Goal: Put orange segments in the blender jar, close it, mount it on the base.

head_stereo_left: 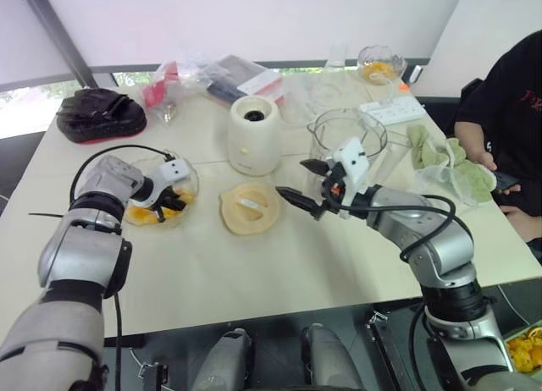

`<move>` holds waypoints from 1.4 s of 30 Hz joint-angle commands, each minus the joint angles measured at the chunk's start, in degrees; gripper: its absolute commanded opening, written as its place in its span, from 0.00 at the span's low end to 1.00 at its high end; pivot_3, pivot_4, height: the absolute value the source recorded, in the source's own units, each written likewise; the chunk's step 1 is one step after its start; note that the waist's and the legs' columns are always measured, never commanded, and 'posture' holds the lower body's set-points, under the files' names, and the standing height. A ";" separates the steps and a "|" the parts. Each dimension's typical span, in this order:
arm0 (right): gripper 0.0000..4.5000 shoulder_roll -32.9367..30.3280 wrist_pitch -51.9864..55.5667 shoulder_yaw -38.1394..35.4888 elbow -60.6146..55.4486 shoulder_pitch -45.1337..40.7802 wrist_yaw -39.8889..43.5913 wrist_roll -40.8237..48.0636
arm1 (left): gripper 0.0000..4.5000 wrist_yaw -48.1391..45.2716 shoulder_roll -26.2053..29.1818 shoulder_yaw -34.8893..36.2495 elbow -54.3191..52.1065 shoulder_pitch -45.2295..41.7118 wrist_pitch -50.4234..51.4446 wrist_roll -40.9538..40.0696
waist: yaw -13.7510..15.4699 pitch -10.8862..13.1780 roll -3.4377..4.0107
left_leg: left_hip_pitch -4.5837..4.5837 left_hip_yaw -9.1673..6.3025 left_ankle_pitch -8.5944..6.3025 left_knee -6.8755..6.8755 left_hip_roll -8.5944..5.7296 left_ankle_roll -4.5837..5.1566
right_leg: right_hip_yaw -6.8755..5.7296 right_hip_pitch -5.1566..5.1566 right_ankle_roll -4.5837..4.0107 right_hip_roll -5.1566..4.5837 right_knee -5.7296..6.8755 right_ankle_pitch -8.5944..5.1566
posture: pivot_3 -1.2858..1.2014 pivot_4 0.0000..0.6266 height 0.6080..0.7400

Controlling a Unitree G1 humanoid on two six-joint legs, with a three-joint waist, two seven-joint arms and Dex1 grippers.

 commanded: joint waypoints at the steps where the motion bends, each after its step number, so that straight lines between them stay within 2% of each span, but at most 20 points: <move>1: 1.00 0.39 -1.13 -0.51 -0.32 -1.77 0.16 -0.06 | 0.15 0.67 0.53 2.30 -0.68 -0.51 0.20 -2.07 | 0.01 0.00 -0.01 | 0.00 0.00 0.00 0.01 0.00 0.00 | 0.00 0.00 0.00 0.00 0.00 0.00 | 0.52 0.24 1.00; 10: 1.00 0.74 -1.44 -0.42 0.61 -2.44 0.33 -0.45 | 0.15 -0.51 3.65 7.97 -2.34 -0.17 1.12 -7.21 | -0.29 0.01 -0.01 | -0.10 -0.02 0.00 0.05 0.00 0.00 | -0.02 -0.11 0.00 0.00 0.03 0.00 | 0.52 0.24 1.00; 20: 1.00 1.65 -1.92 -0.05 1.26 -2.70 0.90 -1.19 | 0.15 -2.66 8.28 15.17 -9.56 5.80 4.88 -15.36 | -0.38 0.01 -0.01 | -0.12 -0.03 0.00 0.04 0.01 -0.01 | -0.02 -0.15 0.00 -0.01 0.05 0.00 | 0.52 0.24 1.00; 26: 1.00 2.19 -2.40 -0.07 1.59 -2.67 0.78 -1.50 | 0.15 -2.69 9.80 21.36 -22.52 14.54 10.37 -23.31 | -0.31 0.01 0.00 | -0.13 -0.03 0.00 0.04 0.01 -0.01 | -0.02 -0.16 0.00 -0.03 0.05 0.00 | 0.52 0.24 1.00; 33: 1.00 2.81 -2.71 -0.62 0.85 -1.57 -0.47 -1.80 | 0.15 2.36 9.35 31.31 -46.55 21.12 27.29 -37.21 | -0.15 0.01 -0.01 | -0.18 -0.10 0.00 0.10 0.01 -0.02 | -0.04 -0.15 0.00 -0.06 0.05 0.00 | 0.52 0.24 1.00; 38: 1.00 3.45 -2.57 -0.97 -0.57 0.16 -2.13 -1.77 | 0.15 5.32 10.04 32.53 -55.01 18.18 34.14 -42.24 | -0.19 0.01 -0.01 | -0.17 -0.11 0.00 0.09 0.01 -0.03 | -0.05 -0.15 0.00 -0.06 0.05 0.00 | 0.52 0.24 1.00; 40: 1.00 3.75 -2.56 -1.07 -1.21 0.99 -2.85 -1.85 | 0.15 5.88 10.15 31.44 -54.57 14.53 34.24 -42.58 | -0.13 0.01 -0.01 | -0.17 -0.10 0.01 0.09 0.01 -0.04 | -0.05 -0.16 0.00 -0.06 0.05 0.00 | 0.52 0.24 1.00; 42: 1.00 4.23 -2.55 -1.41 -2.26 2.33 -4.13 -1.94 | 0.15 5.34 9.28 29.14 -51.57 7.19 33.00 -42.09 | 0.20 0.03 -0.05 | -0.18 -0.12 0.02 0.10 0.01 -0.06 | -0.07 -0.15 -0.01 -0.04 0.04 0.00 | 0.52 0.24 1.00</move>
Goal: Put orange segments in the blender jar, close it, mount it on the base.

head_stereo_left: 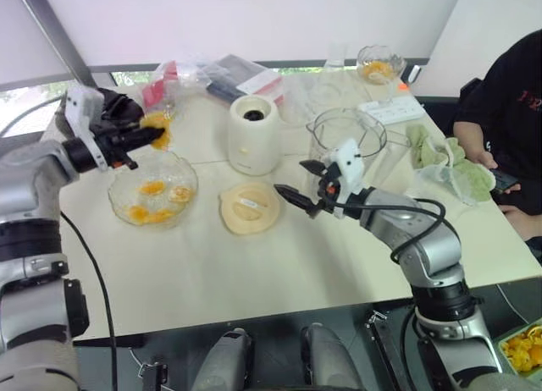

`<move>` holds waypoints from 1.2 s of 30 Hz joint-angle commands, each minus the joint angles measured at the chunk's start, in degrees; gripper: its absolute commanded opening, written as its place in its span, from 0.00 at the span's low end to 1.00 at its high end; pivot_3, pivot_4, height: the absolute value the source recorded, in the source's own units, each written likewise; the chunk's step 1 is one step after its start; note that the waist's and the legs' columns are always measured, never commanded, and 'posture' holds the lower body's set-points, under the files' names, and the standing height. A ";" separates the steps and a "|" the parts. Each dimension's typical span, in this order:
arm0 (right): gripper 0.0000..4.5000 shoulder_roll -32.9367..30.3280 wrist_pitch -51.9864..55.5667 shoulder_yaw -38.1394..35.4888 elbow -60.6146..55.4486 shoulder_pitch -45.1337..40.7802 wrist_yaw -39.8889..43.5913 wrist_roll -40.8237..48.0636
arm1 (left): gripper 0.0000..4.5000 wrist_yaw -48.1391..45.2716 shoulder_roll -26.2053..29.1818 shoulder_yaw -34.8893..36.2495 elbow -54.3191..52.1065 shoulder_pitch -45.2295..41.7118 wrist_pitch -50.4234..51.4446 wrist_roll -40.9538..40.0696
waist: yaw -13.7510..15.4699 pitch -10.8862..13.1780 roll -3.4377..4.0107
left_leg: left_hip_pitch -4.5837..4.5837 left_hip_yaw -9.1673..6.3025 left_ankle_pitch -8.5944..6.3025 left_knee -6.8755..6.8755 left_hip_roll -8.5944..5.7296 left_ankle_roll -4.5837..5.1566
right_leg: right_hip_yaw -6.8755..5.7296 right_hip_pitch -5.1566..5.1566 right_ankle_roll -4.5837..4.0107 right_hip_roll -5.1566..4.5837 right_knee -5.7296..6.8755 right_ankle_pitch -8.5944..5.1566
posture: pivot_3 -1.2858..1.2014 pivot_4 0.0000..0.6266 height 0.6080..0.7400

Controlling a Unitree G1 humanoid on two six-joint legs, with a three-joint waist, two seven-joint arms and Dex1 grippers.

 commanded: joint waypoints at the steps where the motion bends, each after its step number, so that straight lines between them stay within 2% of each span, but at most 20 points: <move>1: 1.00 1.01 -1.06 -1.42 -4.23 1.45 -2.09 0.11 | 0.15 -0.87 -0.29 -2.75 2.95 -11.89 -2.45 -0.37 | 0.42 0.01 -0.08 | -0.02 -0.07 0.01 0.02 0.00 -0.01 | -0.09 0.02 0.00 0.00 0.00 0.00 | 0.52 0.24 1.00; 3: 1.00 1.30 -1.07 -1.49 -4.95 2.31 -3.04 -0.06 | 0.15 -2.10 -1.14 -4.71 6.61 -16.02 -4.55 0.73 | 0.25 0.00 -0.06 | -0.07 -0.15 0.02 0.07 -0.04 -0.03 | -0.20 0.05 0.00 -0.03 -0.03 0.00 | 0.52 0.24 1.00; 7: 1.00 2.14 -0.86 -2.95 -8.94 6.97 -6.64 -0.37 | 0.15 -5.41 -8.48 -10.73 22.40 -32.38 -13.87 5.22 | 0.47 -0.01 -0.05 | -0.07 -0.18 0.02 0.06 -0.15 -0.03 | -0.25 0.07 0.00 -0.09 -0.04 0.00 | 0.52 0.24 1.00; 10: 1.00 2.77 -0.73 -3.71 -11.73 9.83 -9.26 -0.79 | 0.15 -6.82 -13.56 -13.01 34.31 -40.65 -20.79 8.67 | 0.13 0.00 -0.07 | -0.10 -0.17 0.02 0.07 -0.22 -0.02 | -0.25 0.07 0.00 -0.11 -0.06 0.00 | 0.52 0.24 1.00; 14: 1.00 3.17 -0.29 -5.66 -15.86 13.83 -12.72 -1.27 | 0.15 -8.06 -21.07 -15.00 45.08 -46.65 -27.69 12.30 | -0.29 0.01 -0.06 | -0.11 -0.10 0.00 -0.03 -0.22 0.01 | -0.21 -0.03 0.02 -0.12 -0.06 -0.01 | 0.52 0.24 1.00; 23: 1.00 3.51 1.74 -8.83 -25.64 22.22 -19.80 -2.54 | 0.15 -7.91 -33.69 -16.07 52.71 -47.87 -33.96 18.22 | -0.01 0.02 -0.07 | -0.11 -0.09 -0.01 0.03 -0.21 0.07 | -0.21 -0.02 0.03 -0.10 0.00 -0.01 | 0.52 0.24 1.00; 31: 1.00 6.20 3.40 -6.38 -32.46 27.38 -26.01 -5.41 | 0.15 -4.14 -37.00 -15.91 54.20 -45.92 -36.27 22.44 | -0.01 0.02 -0.07 | -0.09 -0.10 -0.05 0.03 -0.21 0.13 | -0.21 0.00 0.04 -0.09 0.00 -0.02 | 0.52 0.24 1.00; 36: 1.00 6.67 4.52 -9.04 -35.76 30.31 -27.63 -5.60 | 0.15 2.30 -39.53 -17.42 54.79 -43.33 -39.02 26.27 | 0.32 0.01 -0.07 | -0.07 -0.11 -0.05 0.04 -0.21 0.12 | -0.21 0.05 0.04 -0.09 0.00 -0.02 | 0.52 0.24 1.00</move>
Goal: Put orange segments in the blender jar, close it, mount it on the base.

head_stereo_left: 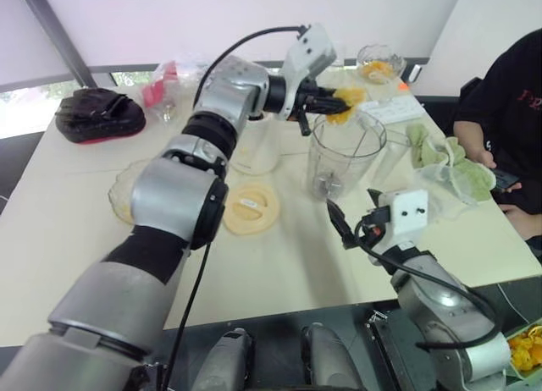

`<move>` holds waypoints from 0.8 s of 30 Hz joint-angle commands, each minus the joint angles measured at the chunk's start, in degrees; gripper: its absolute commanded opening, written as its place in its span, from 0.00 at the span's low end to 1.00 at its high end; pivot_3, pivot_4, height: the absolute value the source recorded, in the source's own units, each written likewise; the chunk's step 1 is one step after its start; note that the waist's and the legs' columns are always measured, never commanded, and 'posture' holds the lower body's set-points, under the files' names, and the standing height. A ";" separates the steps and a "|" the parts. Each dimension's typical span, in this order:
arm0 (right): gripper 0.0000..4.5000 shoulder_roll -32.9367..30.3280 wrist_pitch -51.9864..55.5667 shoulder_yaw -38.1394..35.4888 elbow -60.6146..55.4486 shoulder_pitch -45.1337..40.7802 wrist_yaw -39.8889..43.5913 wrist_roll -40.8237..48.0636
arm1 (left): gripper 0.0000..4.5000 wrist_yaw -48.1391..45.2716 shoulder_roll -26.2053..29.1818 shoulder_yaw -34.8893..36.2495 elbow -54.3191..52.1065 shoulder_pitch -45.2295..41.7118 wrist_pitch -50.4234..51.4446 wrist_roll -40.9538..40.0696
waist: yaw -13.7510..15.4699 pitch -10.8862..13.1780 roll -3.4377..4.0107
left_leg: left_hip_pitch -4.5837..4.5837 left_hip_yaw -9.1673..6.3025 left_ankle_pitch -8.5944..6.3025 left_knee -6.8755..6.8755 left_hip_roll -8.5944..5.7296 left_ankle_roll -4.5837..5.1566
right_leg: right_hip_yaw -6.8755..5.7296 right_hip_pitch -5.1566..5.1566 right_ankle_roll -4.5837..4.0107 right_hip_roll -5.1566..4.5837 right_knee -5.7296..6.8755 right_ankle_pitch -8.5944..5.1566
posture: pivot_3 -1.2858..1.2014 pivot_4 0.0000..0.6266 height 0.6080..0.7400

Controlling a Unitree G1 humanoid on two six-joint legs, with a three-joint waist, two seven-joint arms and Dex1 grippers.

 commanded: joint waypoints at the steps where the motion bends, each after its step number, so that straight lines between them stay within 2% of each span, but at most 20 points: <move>1: 1.00 0.42 0.50 -2.59 -5.39 1.15 -1.08 0.00 | 0.15 4.62 -1.70 -0.41 -0.03 0.58 -2.36 2.49 | 0.17 0.00 0.00 | 0.00 -0.01 0.00 0.02 -0.01 0.00 | 0.00 0.02 0.00 0.00 0.00 0.00 | 0.52 0.24 1.00; 6: 1.00 0.77 0.41 -4.56 -8.12 5.32 -1.98 -0.76 | 0.15 8.48 -4.81 0.86 0.19 1.48 -3.63 3.28 | 0.15 0.00 -0.01 | -0.02 -0.04 0.00 0.03 -0.04 0.00 | 0.00 0.02 0.01 -0.01 -0.02 0.00 | 0.52 0.24 1.00; 10: 1.00 2.58 0.05 -2.78 -11.02 8.13 -5.22 -1.68 | 0.15 10.45 -6.38 1.87 0.28 1.51 -4.67 3.11 | 0.30 -0.01 0.02 | 0.00 -0.09 -0.02 -0.03 -0.01 0.05 | -0.02 0.02 0.01 0.02 0.01 0.00 | 0.52 0.24 1.00; 13: 1.00 2.50 -0.95 -2.83 -11.16 9.51 -6.36 -2.06 | 0.32 12.25 -6.98 1.48 0.41 1.62 -5.29 4.11 | 0.69 -0.02 0.07 | 0.03 -0.18 -0.03 -0.06 0.05 0.07 | -0.05 0.01 0.00 0.10 0.06 -0.01 | 0.52 0.24 1.00; 19: 1.00 1.83 -1.40 -3.45 -11.16 9.41 -6.99 -1.42 | 0.99 13.77 -6.84 1.92 0.41 1.08 -5.63 4.52 | 1.49 -0.02 0.08 | 0.06 -0.16 -0.03 -0.02 0.00 0.07 | -0.05 0.08 0.01 0.08 0.09 -0.01 | 0.52 0.24 1.00; 24: 1.00 1.28 0.45 -6.08 -10.59 8.14 -5.52 -1.37 | 0.99 11.53 -5.17 5.43 -0.31 -0.30 -6.36 1.93 | 1.35 -0.02 0.08 | 0.07 -0.16 -0.02 -0.02 -0.09 0.05 | -0.05 0.08 0.01 0.06 0.09 -0.01 | 0.52 0.24 1.00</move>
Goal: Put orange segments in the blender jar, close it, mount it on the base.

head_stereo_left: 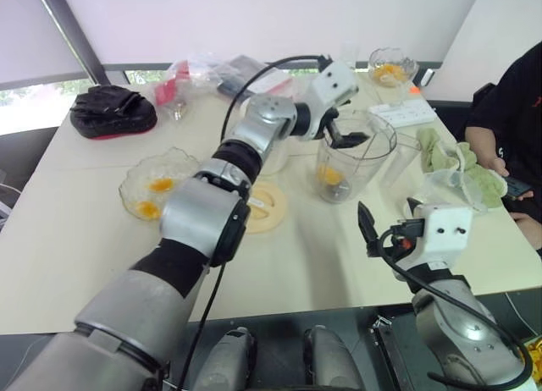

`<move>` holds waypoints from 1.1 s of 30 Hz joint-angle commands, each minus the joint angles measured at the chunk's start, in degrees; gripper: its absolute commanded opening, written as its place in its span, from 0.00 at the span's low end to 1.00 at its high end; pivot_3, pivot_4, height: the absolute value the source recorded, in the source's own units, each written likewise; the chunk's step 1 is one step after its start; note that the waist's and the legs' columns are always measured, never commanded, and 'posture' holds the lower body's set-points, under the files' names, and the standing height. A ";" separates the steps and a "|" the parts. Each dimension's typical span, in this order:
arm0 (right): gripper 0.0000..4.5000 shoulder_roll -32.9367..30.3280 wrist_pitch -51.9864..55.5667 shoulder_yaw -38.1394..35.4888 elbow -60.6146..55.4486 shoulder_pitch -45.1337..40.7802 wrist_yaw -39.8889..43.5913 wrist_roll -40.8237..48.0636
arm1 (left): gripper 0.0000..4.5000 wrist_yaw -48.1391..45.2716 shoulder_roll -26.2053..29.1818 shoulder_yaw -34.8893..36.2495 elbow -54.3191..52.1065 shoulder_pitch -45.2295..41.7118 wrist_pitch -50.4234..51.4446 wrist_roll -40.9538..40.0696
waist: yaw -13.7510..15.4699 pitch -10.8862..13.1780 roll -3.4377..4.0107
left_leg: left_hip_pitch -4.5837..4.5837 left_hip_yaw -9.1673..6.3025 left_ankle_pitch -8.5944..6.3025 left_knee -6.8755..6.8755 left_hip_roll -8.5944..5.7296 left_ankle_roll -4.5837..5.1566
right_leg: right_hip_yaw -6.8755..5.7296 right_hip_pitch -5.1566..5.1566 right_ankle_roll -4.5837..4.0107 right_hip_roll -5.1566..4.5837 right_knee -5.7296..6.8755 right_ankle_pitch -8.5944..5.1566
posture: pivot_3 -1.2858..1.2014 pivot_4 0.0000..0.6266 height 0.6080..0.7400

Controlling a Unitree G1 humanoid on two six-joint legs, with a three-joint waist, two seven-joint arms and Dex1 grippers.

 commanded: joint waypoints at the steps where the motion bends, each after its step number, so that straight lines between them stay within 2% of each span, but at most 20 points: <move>1: 1.00 -0.47 0.33 -1.96 -1.36 0.21 0.86 -0.13 | 0.99 -2.61 1.63 3.52 -1.84 -2.96 -1.59 -3.28 | -0.02 0.00 0.00 | 0.00 0.00 0.00 0.00 0.00 0.00 | 0.00 0.00 0.00 0.00 0.00 0.00 | 0.52 0.24 1.00; 4: 1.00 -0.95 0.31 -4.25 1.76 -1.38 0.79 -1.16 | 0.99 -8.92 3.95 5.93 -3.05 -2.57 -2.35 -6.29 | -0.16 0.00 0.00 | 0.02 0.01 0.00 0.00 0.01 0.01 | 0.00 0.01 0.00 0.01 0.00 0.00 | 0.52 0.24 1.00; 8: 1.00 -2.09 -1.55 -9.06 7.14 -2.69 0.90 -3.09 | 0.99 -15.79 6.46 5.65 -4.96 1.02 -3.18 -7.44 | -0.11 0.00 0.00 | 0.17 0.02 -0.02 0.02 0.02 0.03 | 0.00 0.19 0.00 0.00 -0.03 0.00 | 0.52 0.24 1.00; 15: 1.00 -2.89 -8.43 -16.11 19.01 -6.22 0.31 -6.30 | 0.99 -24.01 9.98 3.06 -16.93 15.50 -2.69 -9.19 | -0.63 -0.02 0.06 | 0.43 0.04 -0.03 0.00 0.14 0.06 | 0.01 0.44 0.00 0.01 -0.07 0.00 | 0.52 0.24 1.00; 20: 1.00 -2.71 -13.36 -19.90 26.50 -7.46 0.85 -6.13 | 0.99 -23.36 12.30 -1.42 -41.29 33.47 4.11 -10.64 | -1.31 -0.04 0.11 | 0.40 0.06 0.04 -0.02 0.15 -0.09 | 0.08 0.41 -0.01 -0.02 -0.08 0.00 | 0.52 0.24 1.00; 24: 1.00 -2.86 -14.73 -21.83 29.41 -7.32 2.09 -4.92 | 0.99 -20.06 13.48 -4.23 -56.85 43.55 10.61 -11.75 | -1.21 -0.04 0.12 | 0.39 0.05 0.05 -0.03 0.16 -0.10 | 0.10 0.41 -0.01 -0.03 -0.11 0.01 | 0.52 0.24 1.00; 33: 1.00 -4.18 -18.23 -23.13 37.22 -9.10 2.97 -5.46 | 0.99 -11.52 14.41 -7.70 -69.60 55.44 14.59 -12.20 | -1.27 -0.16 0.36 | 0.50 0.05 -0.03 -0.03 0.18 0.04 | 0.11 0.51 -0.02 -0.02 -0.12 0.01 | 0.52 0.24 1.00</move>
